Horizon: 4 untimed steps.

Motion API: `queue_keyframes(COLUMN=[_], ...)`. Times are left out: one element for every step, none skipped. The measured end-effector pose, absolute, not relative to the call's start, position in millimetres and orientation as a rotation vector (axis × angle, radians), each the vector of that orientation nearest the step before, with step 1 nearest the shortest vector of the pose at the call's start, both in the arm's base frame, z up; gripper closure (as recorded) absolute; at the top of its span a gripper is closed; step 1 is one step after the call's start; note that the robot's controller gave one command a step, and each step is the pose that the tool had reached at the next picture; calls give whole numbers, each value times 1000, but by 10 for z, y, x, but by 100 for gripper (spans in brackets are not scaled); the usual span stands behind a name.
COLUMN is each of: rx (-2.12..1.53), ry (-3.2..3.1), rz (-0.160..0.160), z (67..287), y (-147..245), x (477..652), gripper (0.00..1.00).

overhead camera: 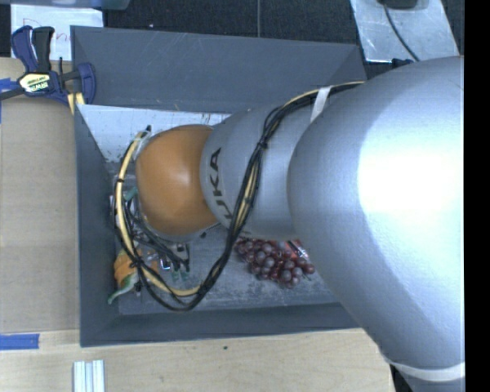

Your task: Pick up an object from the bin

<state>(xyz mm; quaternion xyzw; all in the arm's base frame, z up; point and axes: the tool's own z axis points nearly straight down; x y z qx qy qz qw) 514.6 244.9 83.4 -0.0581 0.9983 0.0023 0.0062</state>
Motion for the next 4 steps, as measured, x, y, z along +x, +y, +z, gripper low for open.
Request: queue_keyframes(rx=[-1006, -1006, -1003, -1006], ry=[2959, 2960, 2958, 2968], rz=[2, 2, 4, 2], z=[709, 708, 757, 1114], y=[2439, 2440, 2439, 2428], x=[5130, 5129, 5128, 5104], gripper=[100, 100, 100, 100])
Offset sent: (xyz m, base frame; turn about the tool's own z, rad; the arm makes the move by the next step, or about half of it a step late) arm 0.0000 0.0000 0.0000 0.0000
